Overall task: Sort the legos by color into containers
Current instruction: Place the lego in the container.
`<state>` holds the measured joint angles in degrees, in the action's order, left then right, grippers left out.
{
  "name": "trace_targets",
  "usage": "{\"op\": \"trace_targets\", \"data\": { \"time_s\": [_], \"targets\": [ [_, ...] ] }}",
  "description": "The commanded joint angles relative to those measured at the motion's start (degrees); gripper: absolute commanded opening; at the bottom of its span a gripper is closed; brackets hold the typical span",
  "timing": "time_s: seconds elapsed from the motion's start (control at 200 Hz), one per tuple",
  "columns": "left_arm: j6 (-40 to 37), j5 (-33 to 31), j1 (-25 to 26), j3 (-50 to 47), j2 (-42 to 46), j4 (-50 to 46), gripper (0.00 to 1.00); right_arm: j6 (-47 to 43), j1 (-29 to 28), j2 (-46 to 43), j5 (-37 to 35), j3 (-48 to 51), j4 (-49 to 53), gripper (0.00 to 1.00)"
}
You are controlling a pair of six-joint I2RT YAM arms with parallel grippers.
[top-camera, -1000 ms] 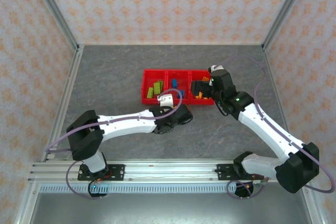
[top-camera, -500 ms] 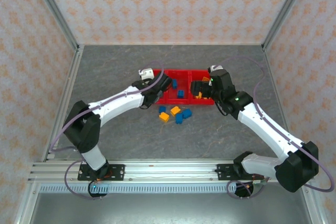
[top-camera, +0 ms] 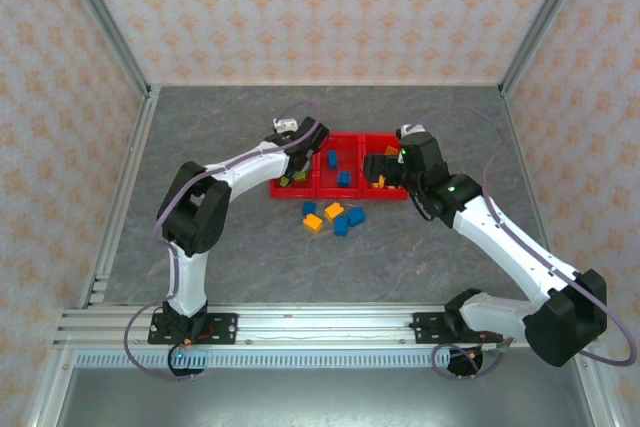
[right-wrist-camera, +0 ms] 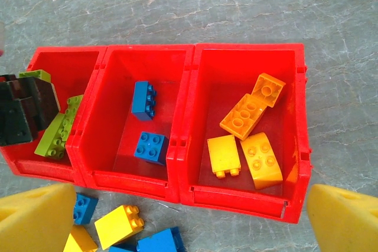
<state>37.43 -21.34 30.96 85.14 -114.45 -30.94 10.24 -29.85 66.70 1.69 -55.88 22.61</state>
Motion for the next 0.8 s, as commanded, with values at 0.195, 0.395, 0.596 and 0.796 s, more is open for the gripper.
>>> {"op": "trace_targets", "data": {
  "time_s": [0.195, 0.395, 0.596, 0.796],
  "targets": [
    [-2.45, -0.01, -1.27, 5.03, -2.09, -0.18, 0.44, -1.07, -0.3, -0.73, -1.96, -0.21, -0.26, 1.0],
    [-2.54, 0.34, -1.26, 3.84, 0.29, 0.29, 0.57, -1.09, -0.3, -0.61, -1.87, -0.28, -0.37, 1.0],
    [-2.46, 1.41, -1.21, 1.45, 4.75, 1.37, 0.59, -1.07, -0.3, -0.16, -1.78, -0.55, -0.37, 1.0],
    [-2.54, 1.63, 0.33, -2.53, 12.09, 2.5, 0.67, -0.97, -0.3, 0.53, -1.43, -0.99, -0.37, 1.0]
  ]
}}
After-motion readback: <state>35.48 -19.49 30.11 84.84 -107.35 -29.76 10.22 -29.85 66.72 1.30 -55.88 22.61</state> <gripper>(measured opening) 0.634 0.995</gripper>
